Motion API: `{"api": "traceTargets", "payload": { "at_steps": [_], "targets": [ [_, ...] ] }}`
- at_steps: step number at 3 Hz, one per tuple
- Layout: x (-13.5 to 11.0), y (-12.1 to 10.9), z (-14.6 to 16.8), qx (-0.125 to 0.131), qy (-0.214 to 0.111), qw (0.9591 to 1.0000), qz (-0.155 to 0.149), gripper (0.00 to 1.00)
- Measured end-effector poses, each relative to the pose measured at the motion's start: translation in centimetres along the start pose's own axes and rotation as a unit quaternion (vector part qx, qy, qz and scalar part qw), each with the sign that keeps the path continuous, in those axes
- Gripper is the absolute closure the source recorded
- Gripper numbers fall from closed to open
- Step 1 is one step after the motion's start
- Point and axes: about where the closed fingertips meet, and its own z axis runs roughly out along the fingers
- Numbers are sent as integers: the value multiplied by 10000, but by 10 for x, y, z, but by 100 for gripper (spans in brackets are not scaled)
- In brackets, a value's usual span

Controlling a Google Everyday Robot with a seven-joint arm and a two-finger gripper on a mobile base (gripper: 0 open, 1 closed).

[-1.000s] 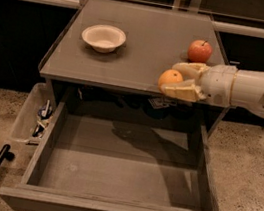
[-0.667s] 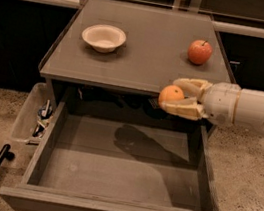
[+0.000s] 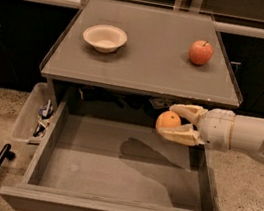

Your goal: Place orange into top drawer

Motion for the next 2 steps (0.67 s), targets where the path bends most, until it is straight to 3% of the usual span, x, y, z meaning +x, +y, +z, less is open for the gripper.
{"api": "traceTargets", "payload": {
  "at_steps": [2],
  "targets": [
    [9, 5, 9, -49, 74, 9999, 73, 100]
  ]
}}
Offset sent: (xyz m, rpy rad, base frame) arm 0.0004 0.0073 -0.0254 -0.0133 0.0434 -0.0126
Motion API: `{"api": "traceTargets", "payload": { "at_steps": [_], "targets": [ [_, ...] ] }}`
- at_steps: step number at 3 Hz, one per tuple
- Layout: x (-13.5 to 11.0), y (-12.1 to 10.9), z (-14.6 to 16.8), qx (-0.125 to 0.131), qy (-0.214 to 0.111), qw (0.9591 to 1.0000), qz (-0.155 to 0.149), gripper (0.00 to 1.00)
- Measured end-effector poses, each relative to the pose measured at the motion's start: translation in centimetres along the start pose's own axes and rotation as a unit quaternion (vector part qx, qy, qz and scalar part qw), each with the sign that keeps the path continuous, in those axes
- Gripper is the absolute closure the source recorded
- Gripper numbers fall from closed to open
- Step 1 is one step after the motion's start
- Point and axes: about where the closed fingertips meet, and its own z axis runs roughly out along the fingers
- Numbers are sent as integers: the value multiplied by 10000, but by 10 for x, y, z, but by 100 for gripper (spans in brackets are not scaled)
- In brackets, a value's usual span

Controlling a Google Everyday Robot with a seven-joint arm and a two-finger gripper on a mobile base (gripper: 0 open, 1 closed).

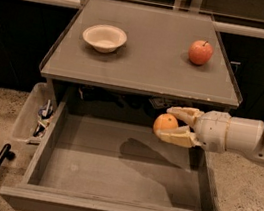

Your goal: Place orange into top drawer

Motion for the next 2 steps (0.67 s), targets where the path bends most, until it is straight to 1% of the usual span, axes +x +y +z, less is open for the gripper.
{"api": "traceTargets", "payload": {
  "at_steps": [1, 2],
  "targets": [
    [46, 20, 25, -157, 359, 9988, 309, 100],
    [91, 42, 49, -395, 703, 9958, 433, 100]
  ]
}}
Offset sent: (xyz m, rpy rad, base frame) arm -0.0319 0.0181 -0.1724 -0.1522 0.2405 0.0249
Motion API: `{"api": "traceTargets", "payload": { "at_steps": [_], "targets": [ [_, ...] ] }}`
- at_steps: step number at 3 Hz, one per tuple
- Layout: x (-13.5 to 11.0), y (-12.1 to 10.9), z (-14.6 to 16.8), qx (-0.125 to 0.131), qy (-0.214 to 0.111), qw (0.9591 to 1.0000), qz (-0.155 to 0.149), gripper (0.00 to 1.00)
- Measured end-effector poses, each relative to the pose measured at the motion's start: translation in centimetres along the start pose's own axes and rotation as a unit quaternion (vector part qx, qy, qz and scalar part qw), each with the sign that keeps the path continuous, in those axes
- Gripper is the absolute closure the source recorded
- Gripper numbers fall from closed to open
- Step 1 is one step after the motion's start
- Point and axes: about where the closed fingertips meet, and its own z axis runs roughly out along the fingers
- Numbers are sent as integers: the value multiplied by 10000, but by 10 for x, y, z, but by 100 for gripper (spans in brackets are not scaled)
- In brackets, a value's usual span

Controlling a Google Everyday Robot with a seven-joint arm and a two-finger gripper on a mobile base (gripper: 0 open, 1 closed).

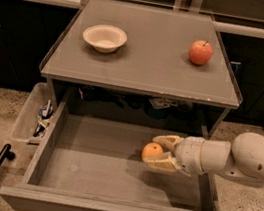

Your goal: Place orange into top drawer

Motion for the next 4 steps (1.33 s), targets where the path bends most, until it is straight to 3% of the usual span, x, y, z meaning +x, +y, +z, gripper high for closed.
{"api": "traceTargets", "payload": {
  "at_steps": [1, 3, 4],
  "targets": [
    [31, 6, 20, -66, 208, 9998, 38, 100],
    [50, 4, 48, 68, 364, 9991, -209, 100],
    [50, 4, 48, 76, 363, 9991, -208, 82]
  ]
}}
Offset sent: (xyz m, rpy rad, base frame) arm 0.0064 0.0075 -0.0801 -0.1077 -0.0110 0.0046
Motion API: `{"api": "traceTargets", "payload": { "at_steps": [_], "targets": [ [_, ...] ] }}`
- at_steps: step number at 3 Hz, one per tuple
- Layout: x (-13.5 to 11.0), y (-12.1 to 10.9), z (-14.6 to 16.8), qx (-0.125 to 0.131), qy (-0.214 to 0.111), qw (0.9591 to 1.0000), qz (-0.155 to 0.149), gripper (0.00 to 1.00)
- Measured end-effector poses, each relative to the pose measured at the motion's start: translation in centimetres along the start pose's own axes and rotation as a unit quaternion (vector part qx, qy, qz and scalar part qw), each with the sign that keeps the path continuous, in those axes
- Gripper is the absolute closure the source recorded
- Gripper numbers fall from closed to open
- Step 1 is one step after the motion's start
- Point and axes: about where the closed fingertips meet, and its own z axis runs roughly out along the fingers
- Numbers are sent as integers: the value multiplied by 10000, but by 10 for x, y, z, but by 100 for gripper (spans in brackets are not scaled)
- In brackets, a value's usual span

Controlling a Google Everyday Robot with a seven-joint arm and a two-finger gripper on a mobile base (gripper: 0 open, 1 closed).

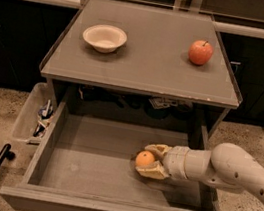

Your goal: Place orange into top drawer

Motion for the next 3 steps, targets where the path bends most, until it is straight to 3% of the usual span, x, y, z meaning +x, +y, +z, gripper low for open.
{"api": "traceTargets", "payload": {
  "at_steps": [2, 3],
  "targets": [
    [0, 1, 0, -13, -5, 10000, 3, 34],
    [-7, 9, -6, -180, -168, 9997, 24, 11]
  ]
}}
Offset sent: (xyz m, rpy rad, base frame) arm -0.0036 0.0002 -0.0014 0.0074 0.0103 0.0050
